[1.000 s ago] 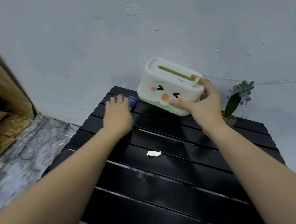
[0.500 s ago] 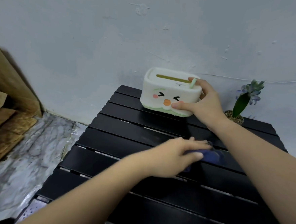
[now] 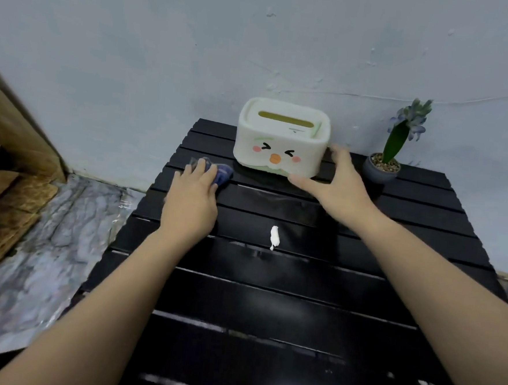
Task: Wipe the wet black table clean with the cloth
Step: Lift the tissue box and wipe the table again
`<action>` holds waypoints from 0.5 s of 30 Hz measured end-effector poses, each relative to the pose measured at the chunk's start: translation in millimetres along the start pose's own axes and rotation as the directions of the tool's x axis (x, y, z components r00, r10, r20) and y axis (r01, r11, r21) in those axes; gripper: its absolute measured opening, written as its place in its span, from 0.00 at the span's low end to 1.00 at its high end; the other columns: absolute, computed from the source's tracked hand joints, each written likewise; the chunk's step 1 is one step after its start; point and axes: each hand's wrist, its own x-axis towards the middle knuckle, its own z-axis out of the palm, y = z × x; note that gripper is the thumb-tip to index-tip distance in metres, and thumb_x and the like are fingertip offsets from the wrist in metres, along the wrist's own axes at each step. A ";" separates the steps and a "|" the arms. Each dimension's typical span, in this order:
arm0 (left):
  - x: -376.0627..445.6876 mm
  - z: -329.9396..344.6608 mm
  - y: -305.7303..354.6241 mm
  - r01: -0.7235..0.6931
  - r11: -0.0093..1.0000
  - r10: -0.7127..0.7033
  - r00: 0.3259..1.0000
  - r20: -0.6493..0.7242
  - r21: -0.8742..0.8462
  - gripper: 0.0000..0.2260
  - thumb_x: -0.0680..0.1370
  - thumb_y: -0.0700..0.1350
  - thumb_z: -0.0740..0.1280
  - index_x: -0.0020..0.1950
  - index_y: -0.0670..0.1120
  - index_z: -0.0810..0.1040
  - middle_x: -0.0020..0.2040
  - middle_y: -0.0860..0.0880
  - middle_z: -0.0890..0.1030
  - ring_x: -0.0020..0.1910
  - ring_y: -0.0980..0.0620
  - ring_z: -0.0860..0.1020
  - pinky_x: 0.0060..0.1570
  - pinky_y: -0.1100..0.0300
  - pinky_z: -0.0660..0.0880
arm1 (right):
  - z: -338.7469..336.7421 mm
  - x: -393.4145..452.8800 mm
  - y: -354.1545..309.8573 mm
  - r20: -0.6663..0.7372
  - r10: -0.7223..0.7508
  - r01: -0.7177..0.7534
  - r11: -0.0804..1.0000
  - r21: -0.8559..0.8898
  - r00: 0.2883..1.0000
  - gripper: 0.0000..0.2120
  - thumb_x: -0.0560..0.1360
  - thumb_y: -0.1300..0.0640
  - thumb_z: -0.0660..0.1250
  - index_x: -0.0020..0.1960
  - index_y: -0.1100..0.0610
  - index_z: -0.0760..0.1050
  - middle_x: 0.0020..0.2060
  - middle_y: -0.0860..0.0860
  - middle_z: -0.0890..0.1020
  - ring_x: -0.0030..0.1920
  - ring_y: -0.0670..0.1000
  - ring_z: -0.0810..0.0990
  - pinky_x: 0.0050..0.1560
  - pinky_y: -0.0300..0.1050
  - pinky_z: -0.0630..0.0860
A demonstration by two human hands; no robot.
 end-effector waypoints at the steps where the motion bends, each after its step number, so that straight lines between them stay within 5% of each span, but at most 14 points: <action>1: -5.3 0.5 9.5 -0.027 0.999 0.027 1.000 0.000 -0.038 0.18 0.82 0.41 0.55 0.72 0.43 0.68 0.76 0.44 0.65 0.73 0.40 0.64 0.72 0.47 0.57 | -1.6 -21.9 2.3 -0.020 0.054 -0.055 0.995 -0.085 0.998 0.45 0.70 0.42 0.75 0.78 0.54 0.56 0.72 0.47 0.67 0.70 0.47 0.66 0.67 0.30 0.62; 4: -32.8 2.6 45.1 -0.169 0.973 0.173 0.985 0.016 -0.156 0.16 0.81 0.39 0.58 0.69 0.43 0.73 0.73 0.44 0.70 0.72 0.43 0.67 0.70 0.54 0.56 | -3.4 -96.2 15.2 -0.122 0.065 -0.112 0.896 -0.430 0.990 0.33 0.76 0.38 0.65 0.73 0.55 0.65 0.68 0.53 0.72 0.69 0.55 0.68 0.70 0.53 0.65; 6: -54.2 4.1 68.7 -0.229 0.942 0.244 0.969 0.031 -0.246 0.16 0.81 0.39 0.59 0.69 0.44 0.74 0.73 0.45 0.71 0.73 0.44 0.67 0.72 0.57 0.55 | -1.0 -133.8 22.6 -0.130 0.041 -0.107 0.822 -0.559 0.991 0.23 0.78 0.39 0.61 0.66 0.53 0.73 0.62 0.50 0.75 0.64 0.54 0.70 0.69 0.54 0.65; 10: -82.4 2.1 99.7 -0.216 0.837 0.346 0.921 0.179 -0.503 0.16 0.82 0.42 0.59 0.69 0.48 0.74 0.72 0.50 0.72 0.74 0.52 0.66 0.74 0.61 0.56 | -0.2 -168.2 38.4 -0.123 0.037 -0.101 0.815 -0.571 0.992 0.21 0.80 0.43 0.58 0.68 0.52 0.73 0.69 0.48 0.73 0.72 0.50 0.67 0.77 0.55 0.52; 13: -89.8 -17.2 106.6 0.004 0.647 0.294 0.921 0.255 -0.762 0.14 0.82 0.42 0.60 0.66 0.50 0.77 0.58 0.52 0.82 0.52 0.60 0.79 0.54 0.67 0.73 | -10.4 -191.6 40.2 -0.137 0.059 -0.124 0.832 -0.541 0.989 0.23 0.81 0.43 0.56 0.71 0.52 0.70 0.71 0.47 0.71 0.74 0.48 0.64 0.78 0.53 0.48; 15: -81.8 -33.7 94.5 0.099 0.553 0.097 0.979 0.182 -0.827 0.14 0.82 0.41 0.60 0.64 0.48 0.79 0.50 0.52 0.83 0.38 0.64 0.77 0.41 0.72 0.73 | -22.0 -211.3 43.1 -0.141 0.062 -0.128 0.839 -0.529 0.988 0.23 0.81 0.43 0.56 0.72 0.52 0.70 0.72 0.47 0.70 0.74 0.47 0.63 0.78 0.52 0.47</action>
